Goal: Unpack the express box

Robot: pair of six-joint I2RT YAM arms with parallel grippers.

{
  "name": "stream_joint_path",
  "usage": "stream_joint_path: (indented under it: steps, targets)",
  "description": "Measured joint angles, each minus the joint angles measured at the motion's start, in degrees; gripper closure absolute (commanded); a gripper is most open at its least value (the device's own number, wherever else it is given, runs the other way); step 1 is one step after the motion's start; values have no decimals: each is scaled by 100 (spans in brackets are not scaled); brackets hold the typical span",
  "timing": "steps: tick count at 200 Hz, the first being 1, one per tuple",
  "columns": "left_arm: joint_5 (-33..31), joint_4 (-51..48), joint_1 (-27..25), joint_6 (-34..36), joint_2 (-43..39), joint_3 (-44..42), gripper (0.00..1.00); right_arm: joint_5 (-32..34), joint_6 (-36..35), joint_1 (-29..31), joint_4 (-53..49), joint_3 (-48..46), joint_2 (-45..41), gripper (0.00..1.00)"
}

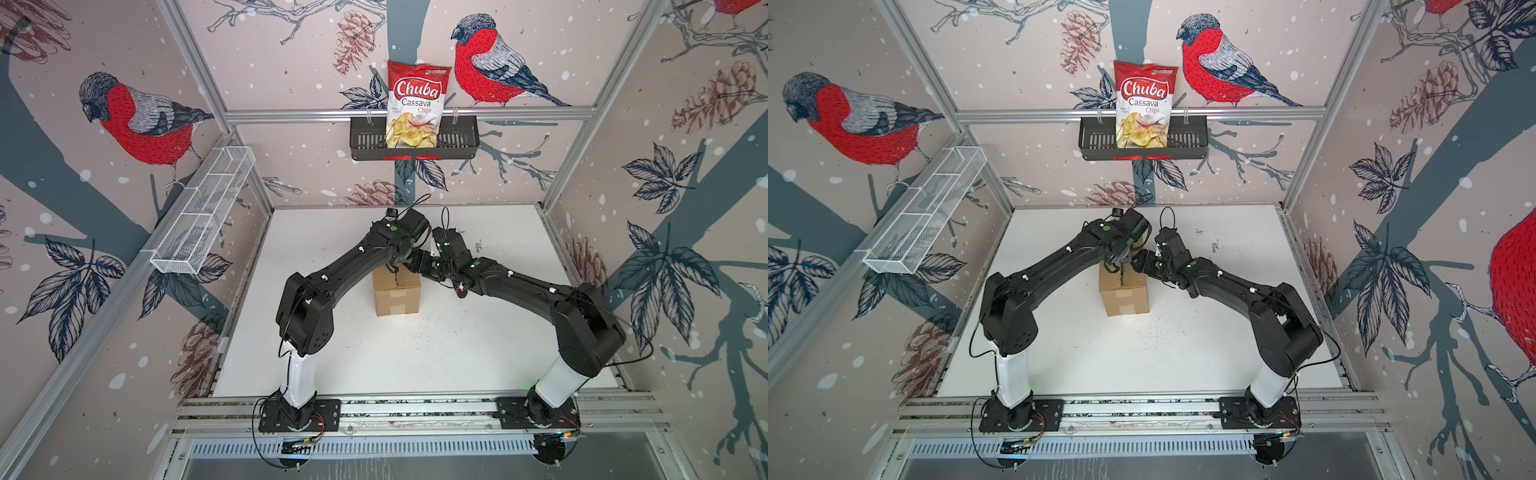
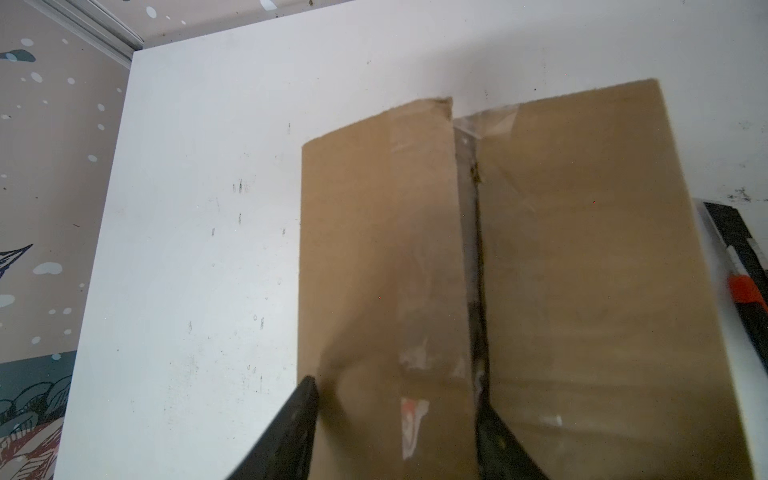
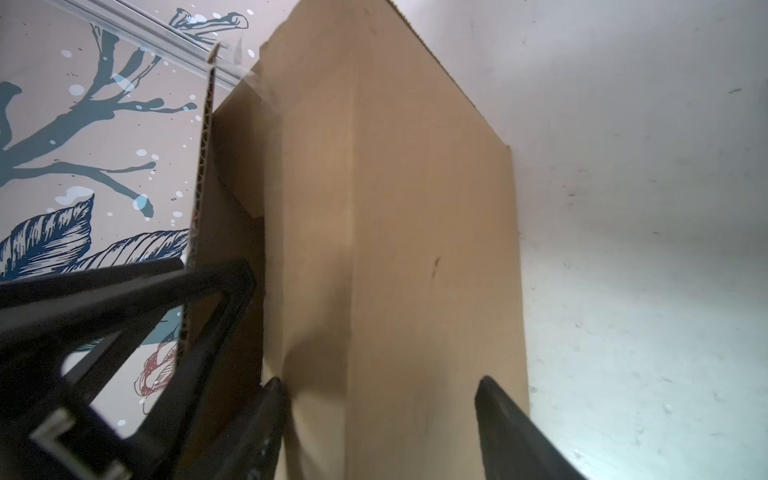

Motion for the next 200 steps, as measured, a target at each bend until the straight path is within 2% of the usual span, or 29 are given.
stream_joint_path:
  steps: [48, 90, 155, 200]
  targets:
    - [-142, 11, 2, -7, -369, -157, 56, -13, 116, -24, 37, -9, 17, 31]
    - [-35, 317, 59, -2, -931, -660, 56, 35, 122, -35, 31, -7, 17, 31]
    - [586, 1449, 533, 0, -2234, -2267, 55, 225, 120, -33, -227, 155, 28, 31]
    - [931, 2107, 793, 0, -2903, -3204, 50, 459, 114, 26, -588, 374, 59, 31]
